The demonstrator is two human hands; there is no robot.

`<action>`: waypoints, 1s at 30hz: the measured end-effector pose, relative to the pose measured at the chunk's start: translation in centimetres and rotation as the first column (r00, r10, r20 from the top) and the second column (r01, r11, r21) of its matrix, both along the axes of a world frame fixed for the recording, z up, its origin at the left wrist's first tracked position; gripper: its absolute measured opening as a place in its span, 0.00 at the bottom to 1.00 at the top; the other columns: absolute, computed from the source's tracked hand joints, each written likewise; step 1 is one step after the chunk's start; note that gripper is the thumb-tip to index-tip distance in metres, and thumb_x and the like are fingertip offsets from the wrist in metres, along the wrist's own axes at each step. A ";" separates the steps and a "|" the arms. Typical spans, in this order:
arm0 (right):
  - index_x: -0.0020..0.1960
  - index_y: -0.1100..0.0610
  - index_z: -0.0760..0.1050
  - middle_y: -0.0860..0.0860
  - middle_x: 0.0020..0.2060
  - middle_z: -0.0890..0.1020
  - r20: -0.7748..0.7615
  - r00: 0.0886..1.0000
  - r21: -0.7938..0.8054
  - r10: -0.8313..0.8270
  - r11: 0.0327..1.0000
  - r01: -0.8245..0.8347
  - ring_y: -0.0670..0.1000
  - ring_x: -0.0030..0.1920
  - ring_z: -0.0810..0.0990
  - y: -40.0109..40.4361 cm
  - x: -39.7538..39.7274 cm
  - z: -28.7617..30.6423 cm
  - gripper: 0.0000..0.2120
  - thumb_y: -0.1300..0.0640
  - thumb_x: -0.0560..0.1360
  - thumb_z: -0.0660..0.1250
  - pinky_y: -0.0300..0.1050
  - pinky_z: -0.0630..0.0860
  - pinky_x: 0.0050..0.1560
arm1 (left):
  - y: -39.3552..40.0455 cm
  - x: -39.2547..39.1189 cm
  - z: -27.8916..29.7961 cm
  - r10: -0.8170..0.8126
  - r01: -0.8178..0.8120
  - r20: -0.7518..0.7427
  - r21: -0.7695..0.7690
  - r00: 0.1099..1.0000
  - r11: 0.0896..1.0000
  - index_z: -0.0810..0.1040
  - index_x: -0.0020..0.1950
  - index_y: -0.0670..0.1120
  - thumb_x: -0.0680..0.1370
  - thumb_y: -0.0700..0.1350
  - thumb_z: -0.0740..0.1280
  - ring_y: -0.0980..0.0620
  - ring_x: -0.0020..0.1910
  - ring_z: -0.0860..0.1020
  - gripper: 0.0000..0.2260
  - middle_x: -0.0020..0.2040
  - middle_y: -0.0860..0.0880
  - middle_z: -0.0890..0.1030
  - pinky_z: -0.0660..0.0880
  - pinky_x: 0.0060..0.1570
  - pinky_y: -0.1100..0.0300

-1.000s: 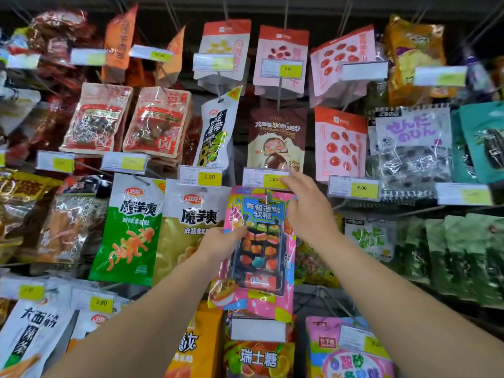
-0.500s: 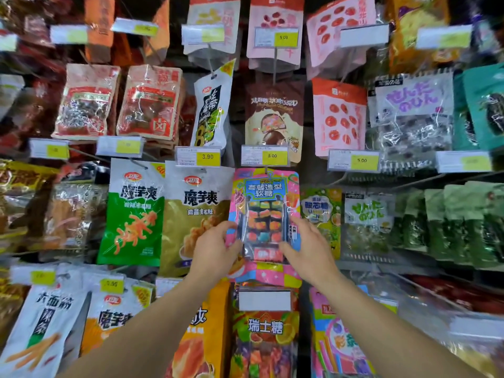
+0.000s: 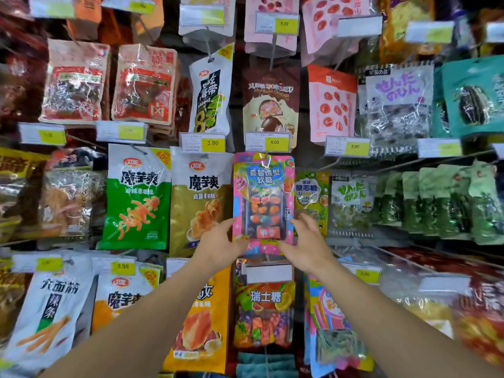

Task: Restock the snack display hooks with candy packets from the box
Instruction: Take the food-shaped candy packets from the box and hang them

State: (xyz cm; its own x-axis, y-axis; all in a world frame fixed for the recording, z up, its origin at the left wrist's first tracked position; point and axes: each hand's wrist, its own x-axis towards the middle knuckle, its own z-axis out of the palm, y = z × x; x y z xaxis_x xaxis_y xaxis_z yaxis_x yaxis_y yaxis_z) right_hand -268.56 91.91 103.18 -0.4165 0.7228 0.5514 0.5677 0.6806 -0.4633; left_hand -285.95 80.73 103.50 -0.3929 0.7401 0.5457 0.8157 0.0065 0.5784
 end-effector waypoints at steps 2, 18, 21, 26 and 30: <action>0.78 0.54 0.59 0.50 0.79 0.49 0.015 0.999 -0.001 -0.030 1.000 0.030 0.56 0.77 0.59 -1.7 0.4 -0.5 0.33 0.48 0.77 0.67 0.49 0.63 0.73 | -1.8 0.4 -0.7 -0.025 0.024 0.019 0.032 0.999 0.999 0.70 0.72 0.47 0.77 0.50 0.70 0.48 0.62 0.76 0.25 0.65 0.48 0.78 0.67 0.47 0.63; 0.74 0.60 0.65 0.56 0.71 0.65 0.290 0.954 -0.166 -0.073 0.978 0.126 0.57 0.71 0.68 -22.3 -2.7 -18.2 0.30 0.51 0.76 0.68 0.45 0.64 0.69 | -17.1 -4.4 -19.0 -0.150 0.164 0.075 -0.248 0.986 0.955 0.71 0.72 0.47 0.76 0.53 0.68 0.45 0.62 0.78 0.25 0.67 0.46 0.78 0.73 0.61 0.54; 0.73 0.58 0.66 0.55 0.69 0.67 0.333 0.942 -0.271 -0.044 0.952 0.140 0.57 0.69 0.69 -25.3 -3.3 -23.8 0.29 0.50 0.76 0.67 0.46 0.67 0.66 | -20.0 -5.1 -24.6 -0.127 0.170 0.143 -0.340 0.981 0.925 0.72 0.72 0.44 0.76 0.53 0.67 0.45 0.64 0.76 0.26 0.68 0.45 0.77 0.70 0.63 0.57; 0.71 0.57 0.68 0.55 0.66 0.70 0.423 0.905 -0.448 0.039 0.878 0.171 0.57 0.67 0.71 -30.0 -3.7 -35.1 0.26 0.50 0.75 0.66 0.47 0.70 0.62 | -25.1 -5.0 -34.0 -0.092 0.192 0.217 -0.506 0.972 0.841 0.77 0.66 0.47 0.77 0.49 0.69 0.44 0.57 0.80 0.18 0.60 0.45 0.81 0.72 0.53 0.56; 0.71 0.57 0.68 0.56 0.66 0.71 0.451 0.882 -0.595 0.136 0.782 0.184 0.57 0.66 0.71 -33.2 -3.5 -43.5 0.27 0.50 0.75 0.67 0.47 0.69 0.63 | -28.6 -4.5 -42.4 0.020 0.241 0.394 -0.601 0.919 0.762 0.78 0.65 0.45 0.76 0.50 0.69 0.45 0.57 0.79 0.19 0.59 0.44 0.81 0.70 0.53 0.61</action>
State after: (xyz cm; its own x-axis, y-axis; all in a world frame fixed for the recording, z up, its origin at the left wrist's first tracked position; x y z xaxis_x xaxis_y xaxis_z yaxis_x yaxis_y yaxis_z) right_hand -272.05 58.68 59.68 -0.4738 0.8440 -0.2513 0.8268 0.3281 -0.4569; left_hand -290.46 52.13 61.14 -0.3528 0.9095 -0.2199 0.5708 0.3954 0.7196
